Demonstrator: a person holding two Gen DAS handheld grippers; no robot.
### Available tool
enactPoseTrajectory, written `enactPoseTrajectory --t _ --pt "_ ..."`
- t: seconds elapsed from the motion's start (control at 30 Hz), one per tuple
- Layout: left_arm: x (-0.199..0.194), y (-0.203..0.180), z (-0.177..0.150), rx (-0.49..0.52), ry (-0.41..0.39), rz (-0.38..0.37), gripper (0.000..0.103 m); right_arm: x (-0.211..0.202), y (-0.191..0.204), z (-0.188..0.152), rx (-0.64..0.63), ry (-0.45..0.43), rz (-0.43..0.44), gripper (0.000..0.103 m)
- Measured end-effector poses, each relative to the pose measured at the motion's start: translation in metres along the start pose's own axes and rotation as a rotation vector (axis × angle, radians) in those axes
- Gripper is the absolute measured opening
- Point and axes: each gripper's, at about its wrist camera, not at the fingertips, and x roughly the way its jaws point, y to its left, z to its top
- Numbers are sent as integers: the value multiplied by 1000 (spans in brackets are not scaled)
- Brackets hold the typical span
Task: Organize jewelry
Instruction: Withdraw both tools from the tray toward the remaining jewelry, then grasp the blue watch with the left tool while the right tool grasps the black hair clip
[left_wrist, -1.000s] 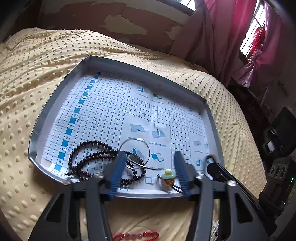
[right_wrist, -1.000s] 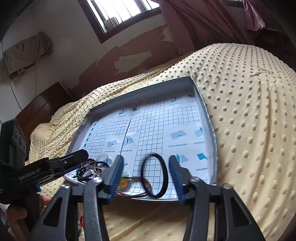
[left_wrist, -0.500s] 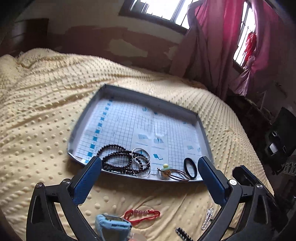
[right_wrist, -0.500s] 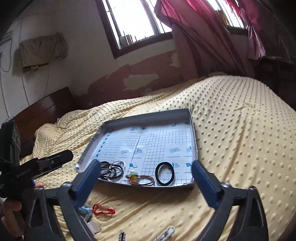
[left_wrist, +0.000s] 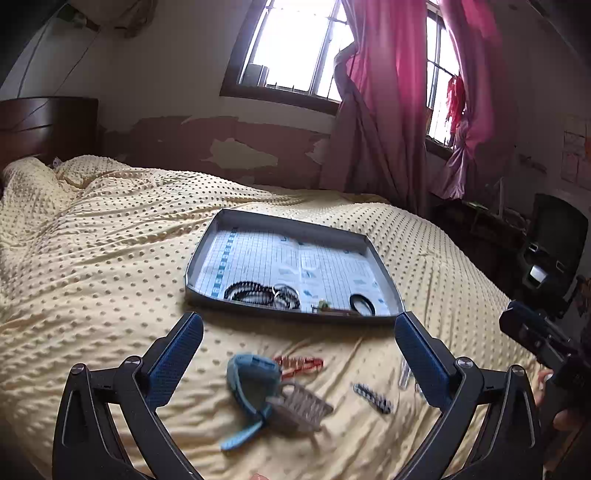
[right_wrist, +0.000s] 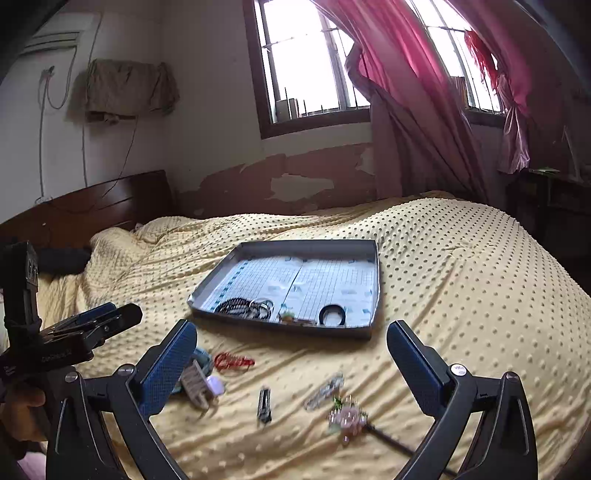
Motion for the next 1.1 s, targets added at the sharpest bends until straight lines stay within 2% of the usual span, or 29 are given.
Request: enactPoseTrajectory --t 0.17,0.37,0.53,0.6,0.73,0.9,1.1 --pt "-28 -3 -31 27 -10 8 102 -25 13 -26 -39 30 -10 103" --pt "-50 7 -64 -1 15 4 102 -35 20 -53 -4 132 7 103" --pt "-50 17 -94 14 139 -42 102 -28 17 -69 32 233 29 103" --pt "-48 20 -106 27 194 -38 102 -23 15 -74 49 269 28 103" --pt "-50 28 -118 17 238 0 102 -11 7 -82 107 325 28 103" --pt "-57 30 -117 47 168 54 102 5 0 -90 191 392 66 103" --pt "-41 33 -118 106 184 75 102 27 10 -92 66 454 42 103"
